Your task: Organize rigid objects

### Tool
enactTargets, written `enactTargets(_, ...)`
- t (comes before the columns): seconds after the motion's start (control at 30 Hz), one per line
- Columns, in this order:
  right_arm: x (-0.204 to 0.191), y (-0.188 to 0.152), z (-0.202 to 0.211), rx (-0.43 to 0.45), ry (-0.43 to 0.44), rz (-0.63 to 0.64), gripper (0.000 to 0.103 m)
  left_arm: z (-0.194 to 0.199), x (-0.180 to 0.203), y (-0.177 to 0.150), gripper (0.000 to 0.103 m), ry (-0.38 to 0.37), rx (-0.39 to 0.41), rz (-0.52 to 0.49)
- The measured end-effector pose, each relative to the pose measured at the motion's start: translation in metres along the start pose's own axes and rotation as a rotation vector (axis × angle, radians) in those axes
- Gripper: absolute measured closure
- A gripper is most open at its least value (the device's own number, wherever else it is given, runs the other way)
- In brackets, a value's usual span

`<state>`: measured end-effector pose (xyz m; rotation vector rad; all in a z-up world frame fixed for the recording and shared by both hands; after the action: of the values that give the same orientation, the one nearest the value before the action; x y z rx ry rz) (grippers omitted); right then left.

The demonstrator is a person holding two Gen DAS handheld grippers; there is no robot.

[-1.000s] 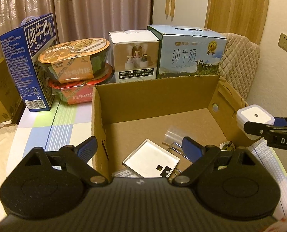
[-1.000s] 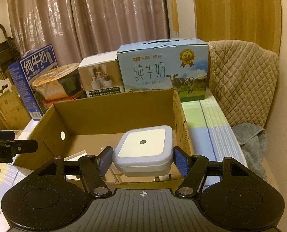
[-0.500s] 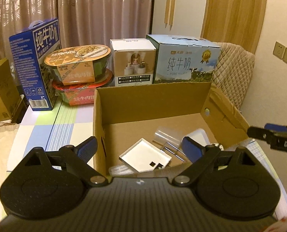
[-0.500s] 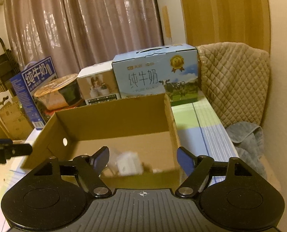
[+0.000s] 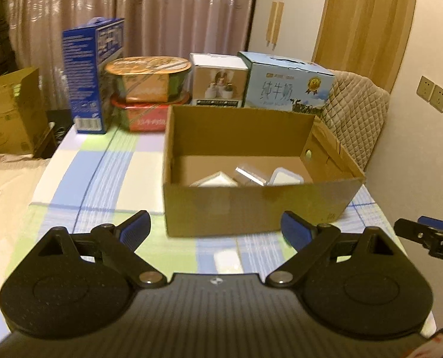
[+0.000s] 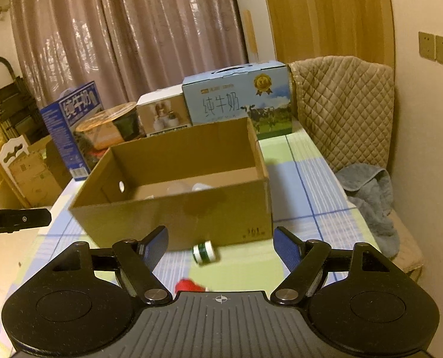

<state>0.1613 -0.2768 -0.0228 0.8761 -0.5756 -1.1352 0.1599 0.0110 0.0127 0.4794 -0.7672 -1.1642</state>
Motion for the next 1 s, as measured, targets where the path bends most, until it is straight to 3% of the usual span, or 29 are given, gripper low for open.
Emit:
enactTargets(0.13, -0.010, -0.016, 0.026, 0.000, 0.002, 0.014, 0.028, 0.019, -0.007, -0.023, 0.011, -0.005, -0.025, 0.039)
enactTargets(0.5, -0.034, -0.061, 0.071, -0.032, 0.012, 0.096, 0.028, 0.054, -0.013, -0.072, 0.004, 0.006, -0.078, 0.023)
enactTargets(1.0, -0.042, -0.081, 0.085, -0.054, 0.037, 0.110, 0.028, 0.064, -0.013, -0.085, 0.003, 0.012, -0.093, 0.001)
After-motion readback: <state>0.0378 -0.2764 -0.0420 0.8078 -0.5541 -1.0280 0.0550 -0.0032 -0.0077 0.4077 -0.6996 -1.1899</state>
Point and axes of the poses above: each gripper's, at about its wrist camera, not at the fingertips, and z roughly against the way its jaws point, x to its right, y to its top, the point moved 3 cm from there along -z, roughly the way its jaws point, and after that the axes turned 15 degrees about z, right-handed, at the moved point
